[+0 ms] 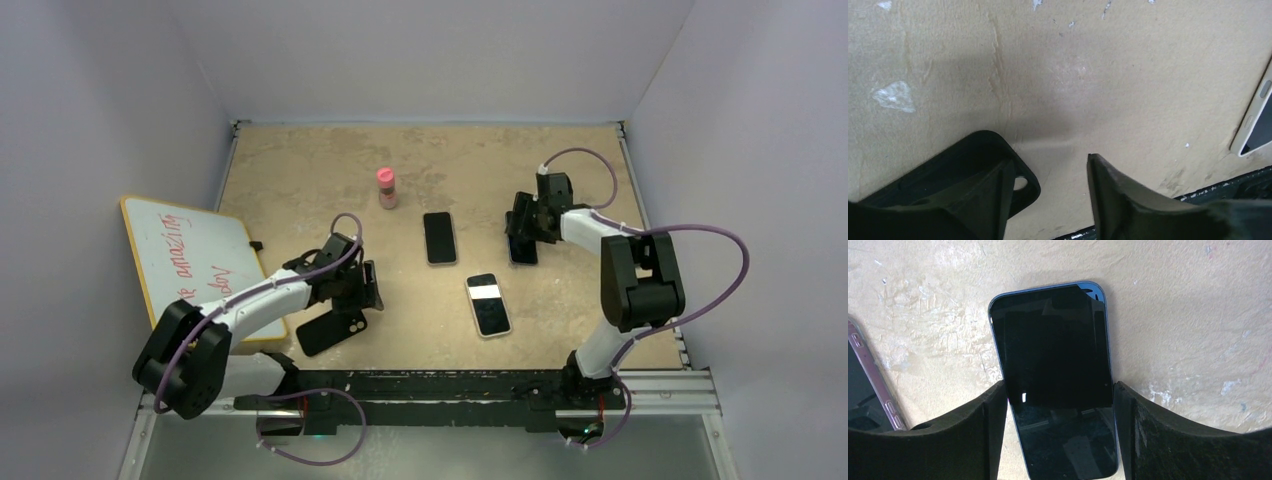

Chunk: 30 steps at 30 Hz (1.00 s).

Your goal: Put the phone into the phone case

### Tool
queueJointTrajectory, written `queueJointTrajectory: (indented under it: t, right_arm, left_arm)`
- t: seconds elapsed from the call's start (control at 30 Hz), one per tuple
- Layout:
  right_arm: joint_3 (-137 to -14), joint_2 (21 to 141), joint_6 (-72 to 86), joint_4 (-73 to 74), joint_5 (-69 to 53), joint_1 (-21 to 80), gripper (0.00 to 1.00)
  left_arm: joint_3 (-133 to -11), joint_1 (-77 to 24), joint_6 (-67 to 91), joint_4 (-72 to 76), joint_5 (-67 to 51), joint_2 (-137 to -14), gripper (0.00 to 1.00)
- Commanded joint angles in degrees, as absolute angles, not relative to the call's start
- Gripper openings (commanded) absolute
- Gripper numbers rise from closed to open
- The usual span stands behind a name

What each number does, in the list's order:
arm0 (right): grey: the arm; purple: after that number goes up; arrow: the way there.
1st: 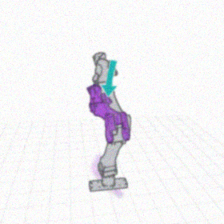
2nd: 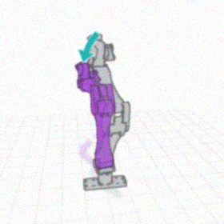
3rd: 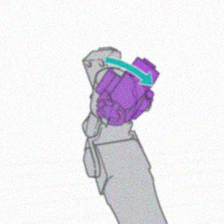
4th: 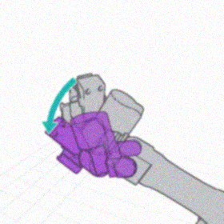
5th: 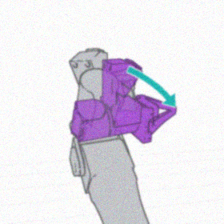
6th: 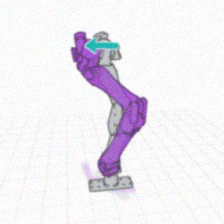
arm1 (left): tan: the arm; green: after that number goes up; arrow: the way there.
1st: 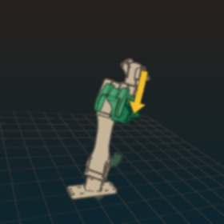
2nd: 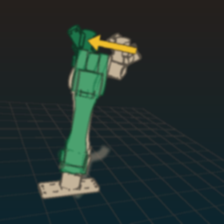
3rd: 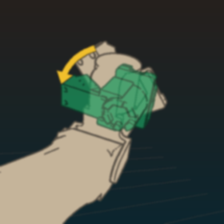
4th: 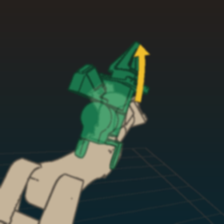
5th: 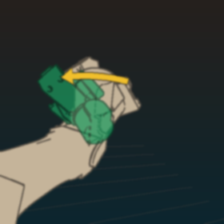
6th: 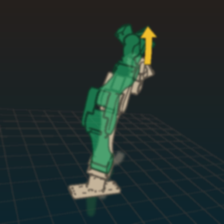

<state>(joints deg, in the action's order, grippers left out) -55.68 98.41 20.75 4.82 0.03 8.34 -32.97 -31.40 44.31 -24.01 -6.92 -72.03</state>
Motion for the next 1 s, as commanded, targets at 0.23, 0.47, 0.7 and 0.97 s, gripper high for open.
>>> queueJointTrajectory:
  t: [0.23,0.47,0.7,0.97]
  right_arm:
    - [-53.4,94.8,22.9,3.9,-0.2,8.7,0.37]
    - [-54.0,95.0,22.8,4.2,-0.2,8.6,0.37]
    - [-54.6,94.6,22.3,5.4,-0.3,8.6,0.36]
    - [-55.1,94.0,22.2,4.7,-0.3,8.6,0.36]
  left_arm:
    - [-37.6,-35.8,37.1,-19.3,-13.2,-80.7,0.14]
    - [-42.6,-46.0,33.7,-14.7,-13.4,-82.1,0.0]
    - [-44.1,-50.8,31.4,-12.3,-15.5,-82.3,0.0]
    - [-46.2,-50.9,38.3,-26.6,-0.4,-75.4,0.46]
